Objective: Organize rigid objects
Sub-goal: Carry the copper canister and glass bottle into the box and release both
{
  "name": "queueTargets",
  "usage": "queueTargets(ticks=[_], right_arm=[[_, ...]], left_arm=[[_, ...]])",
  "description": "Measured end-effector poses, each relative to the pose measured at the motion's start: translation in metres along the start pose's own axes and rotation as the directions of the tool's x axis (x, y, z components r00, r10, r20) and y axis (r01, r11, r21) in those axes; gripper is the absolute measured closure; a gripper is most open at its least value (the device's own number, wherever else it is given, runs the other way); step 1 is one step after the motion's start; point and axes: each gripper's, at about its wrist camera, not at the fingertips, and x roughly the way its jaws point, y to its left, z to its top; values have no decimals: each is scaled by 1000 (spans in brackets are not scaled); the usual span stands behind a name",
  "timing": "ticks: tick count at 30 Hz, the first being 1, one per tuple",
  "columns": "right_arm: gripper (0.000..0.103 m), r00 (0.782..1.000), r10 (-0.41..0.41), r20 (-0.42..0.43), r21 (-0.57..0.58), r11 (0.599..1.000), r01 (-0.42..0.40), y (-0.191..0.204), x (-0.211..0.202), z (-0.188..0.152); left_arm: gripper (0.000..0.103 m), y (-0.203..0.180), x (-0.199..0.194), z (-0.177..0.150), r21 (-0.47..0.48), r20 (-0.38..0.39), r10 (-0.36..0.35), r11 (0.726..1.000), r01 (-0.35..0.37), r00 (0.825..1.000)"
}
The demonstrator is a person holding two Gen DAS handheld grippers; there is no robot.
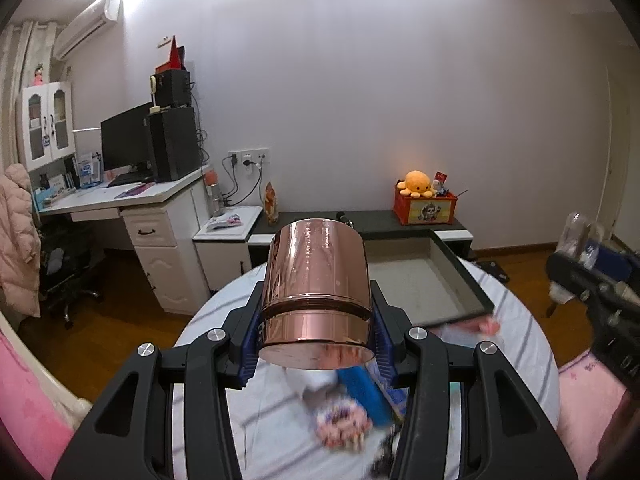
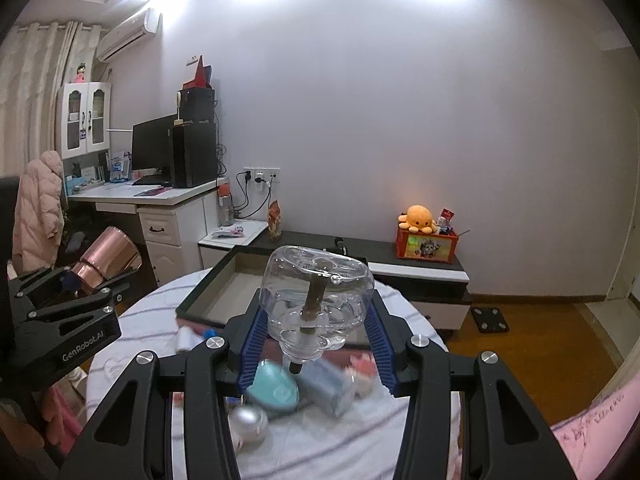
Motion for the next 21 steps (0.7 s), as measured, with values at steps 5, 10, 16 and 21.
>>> queueTargets(ticks=[5, 10, 16, 21], right_arm=[[55, 999, 15, -34, 8, 1000, -15, -6, 51, 16], [55, 995, 21, -101, 5, 1000, -21, -18, 108, 19], [55, 976, 11, -217, 31, 1000, -4, -34, 166, 5], [54, 954, 8, -299, 66, 998, 12, -44, 198, -15]], left_arm=[[56, -3, 55, 26, 0, -44, -7, 1000, 7, 999], [56, -11, 114, 38, 26, -123, -19, 999, 22, 992], [56, -26, 180, 28, 81, -270, -8, 996, 30, 963], [56, -38, 205, 13, 102, -347, -24, 993, 63, 938]])
